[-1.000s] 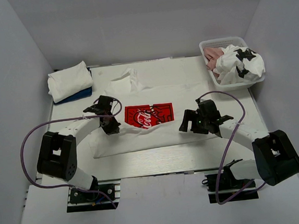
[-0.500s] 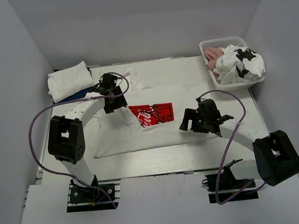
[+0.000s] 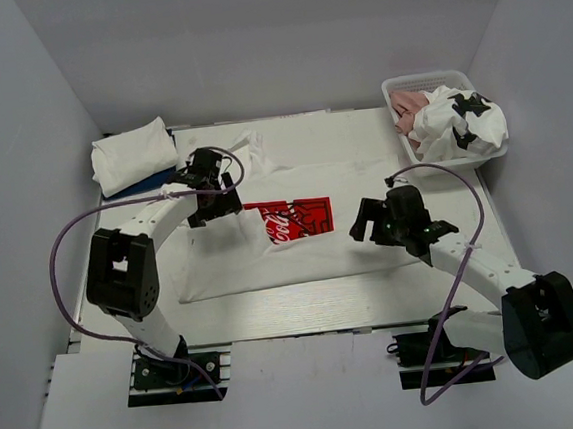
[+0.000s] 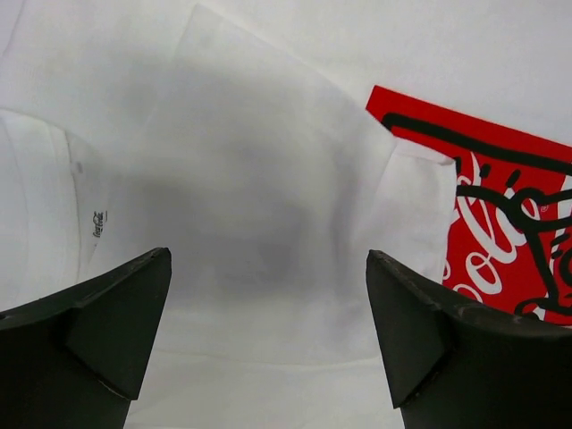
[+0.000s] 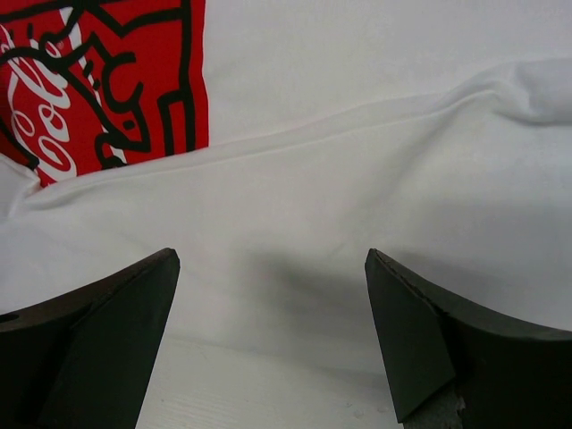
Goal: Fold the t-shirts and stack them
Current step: Fold the flattened tshirt in 1/3 of the way, then grap the side of the flattened tshirt furthest away from the robot with both arms
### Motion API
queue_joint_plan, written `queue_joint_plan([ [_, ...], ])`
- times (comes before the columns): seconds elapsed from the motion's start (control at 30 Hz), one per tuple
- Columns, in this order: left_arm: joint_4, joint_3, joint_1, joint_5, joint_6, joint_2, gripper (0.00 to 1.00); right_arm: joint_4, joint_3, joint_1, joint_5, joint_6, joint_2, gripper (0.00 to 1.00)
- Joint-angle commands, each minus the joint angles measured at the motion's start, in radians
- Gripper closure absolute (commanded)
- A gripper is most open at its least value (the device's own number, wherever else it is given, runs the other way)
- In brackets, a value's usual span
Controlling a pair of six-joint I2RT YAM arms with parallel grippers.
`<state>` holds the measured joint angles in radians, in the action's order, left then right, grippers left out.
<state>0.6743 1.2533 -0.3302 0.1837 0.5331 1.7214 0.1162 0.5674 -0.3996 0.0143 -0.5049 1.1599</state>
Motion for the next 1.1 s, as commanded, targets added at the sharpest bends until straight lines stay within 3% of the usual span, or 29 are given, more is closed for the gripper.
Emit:
queue_joint_plan([
  [0.0,-0.030,-0.057,0.005,-0.015,0.040,-0.089,0.00,-0.009,0.060,-0.001,0.036,-0.007,-0.003,0.10],
  [0.27,-0.058,-0.343,0.005,-0.013,0.168,-0.132,0.00,-0.038,-0.020,-0.001,0.050,-0.049,0.083,0.10],
  [0.47,0.005,-0.521,0.005,0.011,0.263,-0.236,0.00,0.078,-0.063,-0.007,0.056,-0.098,0.123,0.10],
  [0.67,0.077,-0.595,-0.004,-0.013,0.326,-0.408,0.00,0.167,-0.112,-0.025,0.009,-0.133,0.021,0.10],
  [0.83,0.087,-0.464,-0.004,0.008,0.311,-0.479,0.00,0.159,-0.071,-0.044,0.067,-0.113,-0.120,0.10],
  [1.0,0.156,-0.067,-0.004,0.130,0.191,-0.248,0.00,0.120,0.156,-0.035,0.182,-0.080,-0.031,0.10],
  [1.07,0.136,0.033,-0.004,0.164,0.018,-0.106,0.00,0.169,0.295,-0.030,0.240,-0.075,0.050,0.10],
])
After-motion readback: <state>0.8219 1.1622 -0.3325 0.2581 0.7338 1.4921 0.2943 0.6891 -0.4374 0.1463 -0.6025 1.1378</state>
